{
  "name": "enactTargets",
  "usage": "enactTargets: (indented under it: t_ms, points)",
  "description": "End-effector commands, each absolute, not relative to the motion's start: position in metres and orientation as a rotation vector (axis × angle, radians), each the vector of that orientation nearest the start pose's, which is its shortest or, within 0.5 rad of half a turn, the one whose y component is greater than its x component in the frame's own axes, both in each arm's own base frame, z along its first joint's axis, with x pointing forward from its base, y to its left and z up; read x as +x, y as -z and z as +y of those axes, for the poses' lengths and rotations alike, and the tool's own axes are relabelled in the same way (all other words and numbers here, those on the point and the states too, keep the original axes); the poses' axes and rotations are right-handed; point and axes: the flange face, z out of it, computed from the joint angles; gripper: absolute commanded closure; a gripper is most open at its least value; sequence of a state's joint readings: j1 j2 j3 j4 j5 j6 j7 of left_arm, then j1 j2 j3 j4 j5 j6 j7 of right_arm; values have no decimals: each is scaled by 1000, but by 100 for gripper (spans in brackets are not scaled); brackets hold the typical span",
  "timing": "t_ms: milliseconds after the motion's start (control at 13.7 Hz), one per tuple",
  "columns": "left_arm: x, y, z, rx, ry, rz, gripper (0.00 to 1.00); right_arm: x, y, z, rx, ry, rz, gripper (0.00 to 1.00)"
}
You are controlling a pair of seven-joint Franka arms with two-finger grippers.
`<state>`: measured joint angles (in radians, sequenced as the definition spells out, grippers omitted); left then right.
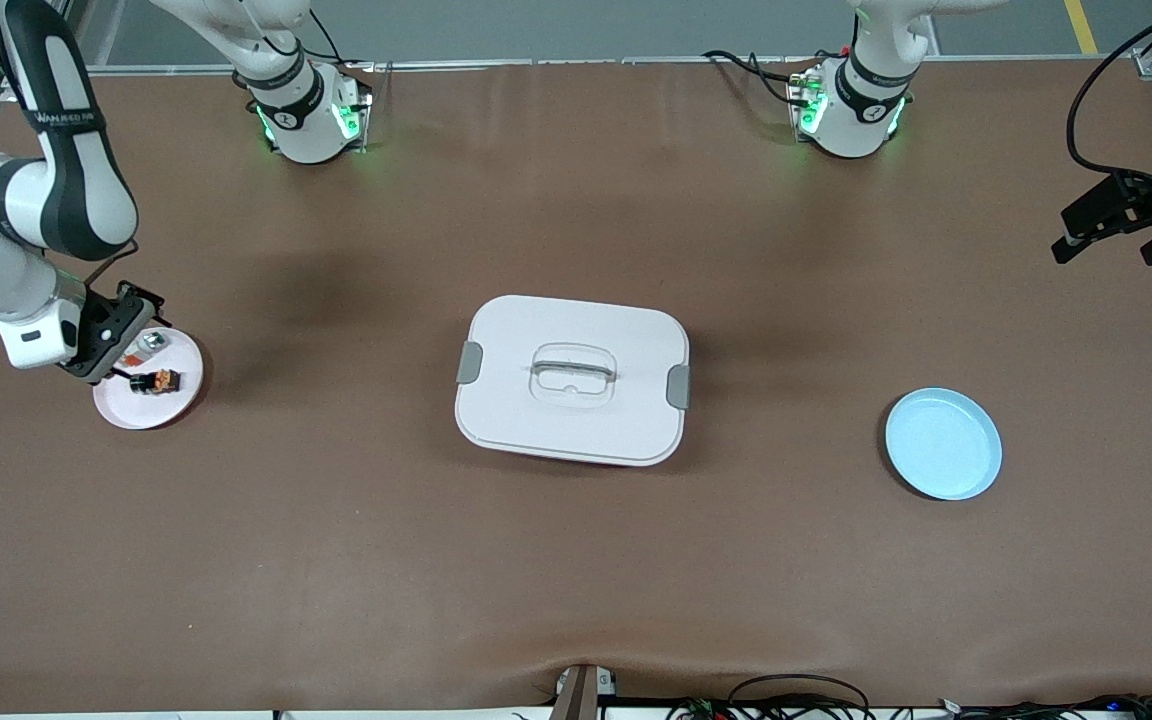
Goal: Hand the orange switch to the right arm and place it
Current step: 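Open the right gripper to release the switch on the plate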
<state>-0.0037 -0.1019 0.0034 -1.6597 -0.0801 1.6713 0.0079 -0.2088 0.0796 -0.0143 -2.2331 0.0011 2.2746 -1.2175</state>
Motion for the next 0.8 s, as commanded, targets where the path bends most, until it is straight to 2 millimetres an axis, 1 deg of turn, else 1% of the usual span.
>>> enactTargets:
  t_ms: [0,73,218,364,437,582,655,728]
  points:
    - [537,-644,-27,-3190,148,78,0,508,-363,-86,-2811,-65,-1347,0]
    - [538,-644,-30,-3188,150,80,0,509,-372,-75,-2834,-78,-1289,0]
    - [539,-645,-26,-3189,155,49,0,513,-391,-54,-2880,-121,-1156,0]
    - [539,-645,-22,-3189,155,34,0,522,-412,-30,-2896,-140,-1114,0]
    - [539,-645,-21,-3191,155,27,0,526,-422,-27,-2917,-137,-1079,0]
    - [538,-647,-23,-3190,157,-5,0,532,-439,-26,-2957,-162,-950,0]
    - [538,-647,-22,-3189,157,-7,0,532,-442,-28,-2982,-172,-862,0]
    - [538,-647,-20,-3184,157,-9,0,533,-451,-30,-2997,-187,-796,0]
